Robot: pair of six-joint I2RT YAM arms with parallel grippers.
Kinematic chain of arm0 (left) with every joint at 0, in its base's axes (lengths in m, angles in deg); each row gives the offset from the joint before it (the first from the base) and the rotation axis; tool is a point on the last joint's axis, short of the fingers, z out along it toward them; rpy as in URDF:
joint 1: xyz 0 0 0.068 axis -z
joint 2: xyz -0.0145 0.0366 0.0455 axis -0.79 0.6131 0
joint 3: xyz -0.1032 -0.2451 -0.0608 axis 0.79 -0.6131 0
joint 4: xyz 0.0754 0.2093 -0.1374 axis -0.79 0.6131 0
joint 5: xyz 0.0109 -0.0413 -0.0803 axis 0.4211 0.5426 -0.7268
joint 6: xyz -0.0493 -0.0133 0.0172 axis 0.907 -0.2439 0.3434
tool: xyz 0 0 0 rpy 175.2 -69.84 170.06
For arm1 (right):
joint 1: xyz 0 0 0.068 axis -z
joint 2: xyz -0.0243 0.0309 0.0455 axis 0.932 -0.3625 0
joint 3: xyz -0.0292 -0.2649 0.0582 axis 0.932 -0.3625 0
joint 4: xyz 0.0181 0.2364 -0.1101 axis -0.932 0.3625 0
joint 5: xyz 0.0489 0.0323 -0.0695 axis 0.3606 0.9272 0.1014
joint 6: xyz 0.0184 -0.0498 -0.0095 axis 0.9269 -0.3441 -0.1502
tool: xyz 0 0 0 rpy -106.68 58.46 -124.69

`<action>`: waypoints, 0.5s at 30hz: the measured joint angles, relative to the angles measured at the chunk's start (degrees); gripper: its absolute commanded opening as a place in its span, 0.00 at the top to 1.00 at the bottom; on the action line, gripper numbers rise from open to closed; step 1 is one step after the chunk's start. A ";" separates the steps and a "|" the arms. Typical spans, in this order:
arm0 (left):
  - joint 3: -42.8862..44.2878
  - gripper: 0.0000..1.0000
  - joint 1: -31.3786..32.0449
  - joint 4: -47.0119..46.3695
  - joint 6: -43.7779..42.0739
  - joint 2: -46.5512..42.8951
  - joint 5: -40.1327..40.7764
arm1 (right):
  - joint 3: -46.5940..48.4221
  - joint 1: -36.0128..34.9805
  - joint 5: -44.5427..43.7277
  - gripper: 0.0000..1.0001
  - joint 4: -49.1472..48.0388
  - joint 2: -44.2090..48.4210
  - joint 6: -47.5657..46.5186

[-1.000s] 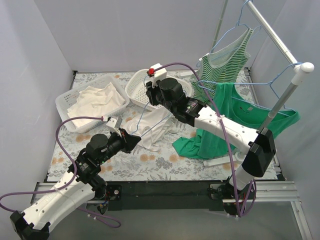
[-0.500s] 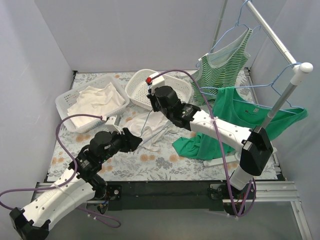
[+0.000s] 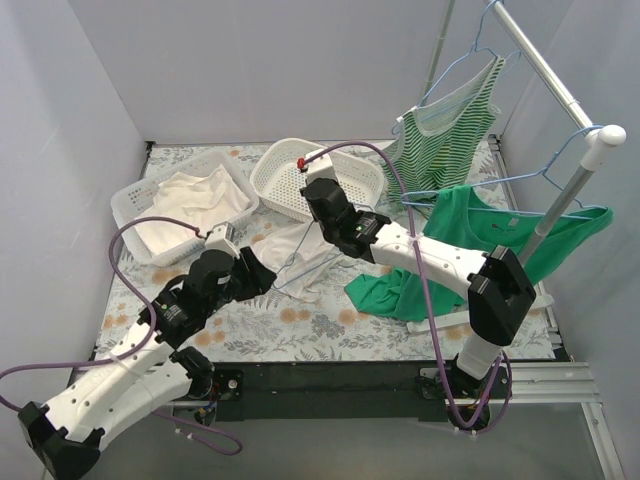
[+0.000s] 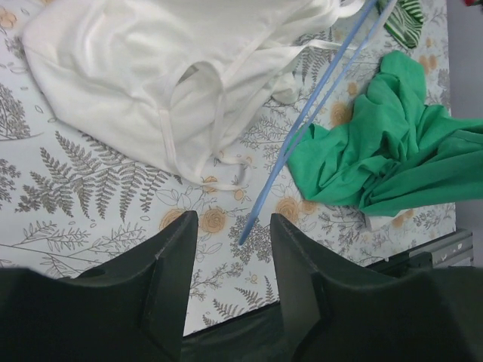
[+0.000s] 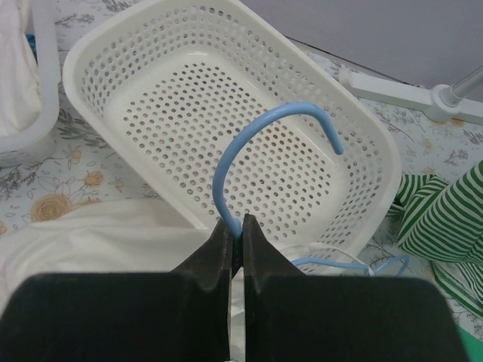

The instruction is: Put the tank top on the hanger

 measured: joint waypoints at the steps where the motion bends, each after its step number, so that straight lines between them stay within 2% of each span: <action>1: -1.31 0.59 0.00 -0.68 0.94 0.46 -0.31 | -0.48 0.00 -0.66 0.99 -0.72 -0.07 -0.11; 3: -4.44 0.65 0.00 -2.12 2.75 1.14 -0.96 | -1.27 0.00 -1.86 0.99 -1.38 -0.07 -0.20; 10: -11.98 0.74 0.00 -9.22 7.45 6.58 -4.79 | -2.45 0.00 -8.13 0.99 -2.40 -0.13 -0.94; 15: -16.98 0.76 0.00 -9.86 10.40 -0.02 -4.61 | -2.43 -0.02 -11.72 0.99 -2.75 -0.76 -1.31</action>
